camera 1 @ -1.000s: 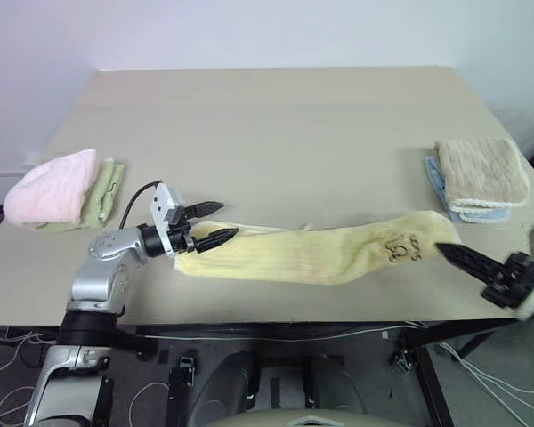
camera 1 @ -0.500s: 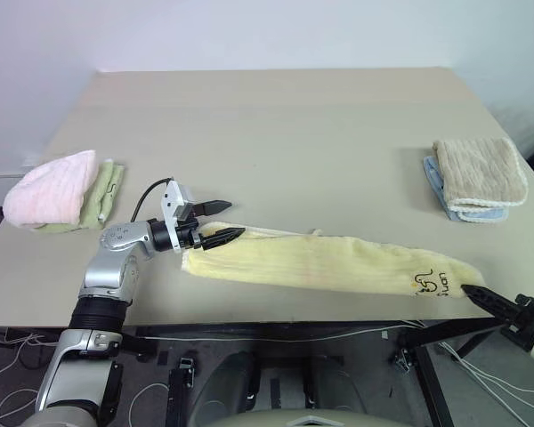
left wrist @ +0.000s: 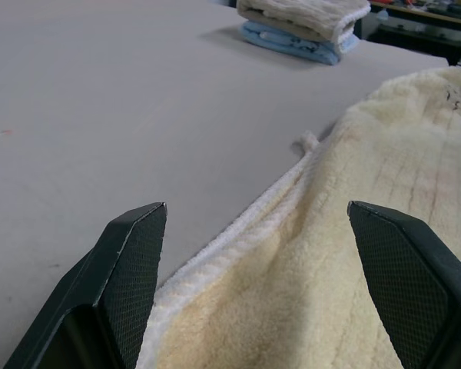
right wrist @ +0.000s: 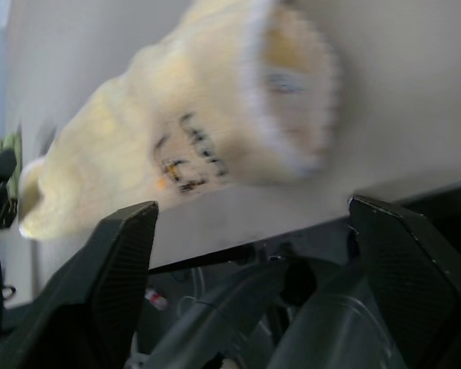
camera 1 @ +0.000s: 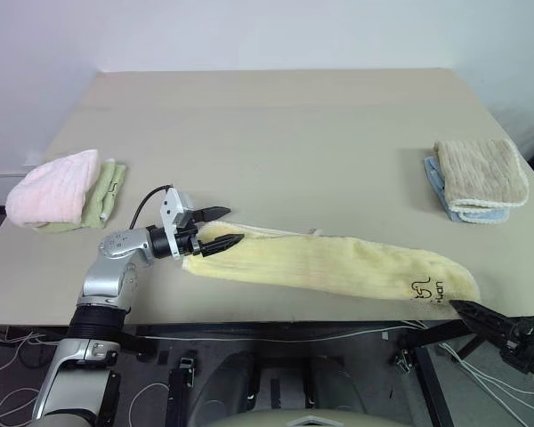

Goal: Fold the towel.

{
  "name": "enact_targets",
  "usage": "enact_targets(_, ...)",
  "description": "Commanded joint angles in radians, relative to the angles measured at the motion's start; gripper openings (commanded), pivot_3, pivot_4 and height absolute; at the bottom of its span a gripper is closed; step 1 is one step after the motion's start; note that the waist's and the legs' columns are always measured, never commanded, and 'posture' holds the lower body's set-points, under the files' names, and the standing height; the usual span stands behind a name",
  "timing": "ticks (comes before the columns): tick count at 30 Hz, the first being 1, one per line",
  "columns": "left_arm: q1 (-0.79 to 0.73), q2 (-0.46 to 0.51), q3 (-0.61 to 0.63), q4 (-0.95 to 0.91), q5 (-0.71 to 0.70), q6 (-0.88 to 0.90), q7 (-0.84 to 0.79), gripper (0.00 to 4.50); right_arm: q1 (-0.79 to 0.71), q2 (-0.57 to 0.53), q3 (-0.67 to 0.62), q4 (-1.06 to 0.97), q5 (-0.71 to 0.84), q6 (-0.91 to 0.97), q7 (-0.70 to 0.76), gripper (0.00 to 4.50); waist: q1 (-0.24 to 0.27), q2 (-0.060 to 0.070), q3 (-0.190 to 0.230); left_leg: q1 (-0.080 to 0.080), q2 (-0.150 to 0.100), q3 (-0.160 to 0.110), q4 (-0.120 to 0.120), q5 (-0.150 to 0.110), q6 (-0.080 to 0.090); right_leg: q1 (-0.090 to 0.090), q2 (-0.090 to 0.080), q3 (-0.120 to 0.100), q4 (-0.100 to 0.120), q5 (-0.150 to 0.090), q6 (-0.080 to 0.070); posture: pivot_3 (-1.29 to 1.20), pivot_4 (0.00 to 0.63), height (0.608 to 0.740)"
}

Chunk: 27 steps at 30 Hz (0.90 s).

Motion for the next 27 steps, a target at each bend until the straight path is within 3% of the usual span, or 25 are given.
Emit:
enact_targets(1, 0.0, -0.005, 0.018, -0.037, -0.01, -0.015, 0.01, 3.96, -0.053, 0.009, -0.023, 0.072, 0.085, 0.007, -0.095, 3.98, -0.002, 0.0, 0.0, 0.0, 0.0, 0.0, 0.0, 0.0, 0.0, 0.0, 0.0, 0.0, 0.0, 0.0, 0.0, 0.0, 0.15, 0.74)
enact_targets(14, 0.006, -0.005, 0.015, -0.044, -0.013, -0.006, 0.008, 3.96, -0.089, 0.127, 0.03, 0.037, 0.214, -0.053, -0.265, 3.98, -0.028, 0.0, 0.0, 0.001, 0.0, 0.0, 0.001, 0.0, 0.0, 0.002, 0.0, 0.0, 0.0, 0.0, 0.0, 0.0, 0.15, 0.74)
enact_targets(17, -0.001, -0.005, 0.016, -0.037, -0.012, -0.007, 0.007, 3.96, -0.09, 0.145, 0.038, 0.027, 0.207, -0.077, -0.284, 3.37, -0.033, -0.001, 0.0, 0.001, 0.0, 0.0, 0.0, 0.0, 0.0, 0.002, 0.0, 0.0, 0.0, 0.0, 0.0, 0.0, 0.15, 0.74)
enact_targets(20, 0.002, -0.005, 0.016, -0.038, -0.012, -0.008, 0.006, 3.96, -0.084, 0.149, 0.042, 0.015, 0.196, -0.09, -0.294, 2.39, -0.033, 0.0, -0.001, 0.002, 0.0, 0.0, 0.0, 0.0, 0.0, 0.002, 0.0, 0.0, 0.0, 0.0, 0.0, 0.0, 0.15, 0.74)
enact_targets(27, 0.0, -0.011, 0.017, -0.035, -0.01, -0.016, 0.011, 3.96, -0.087, 0.154, 0.036, -0.017, 0.105, -0.143, -0.272, 2.39, -0.032, -0.001, -0.001, 0.002, 0.0, 0.0, 0.001, 0.0, 0.0, 0.002, 0.0, 0.0, 0.0, 0.0, 0.0, 0.0, 0.15, 0.74)
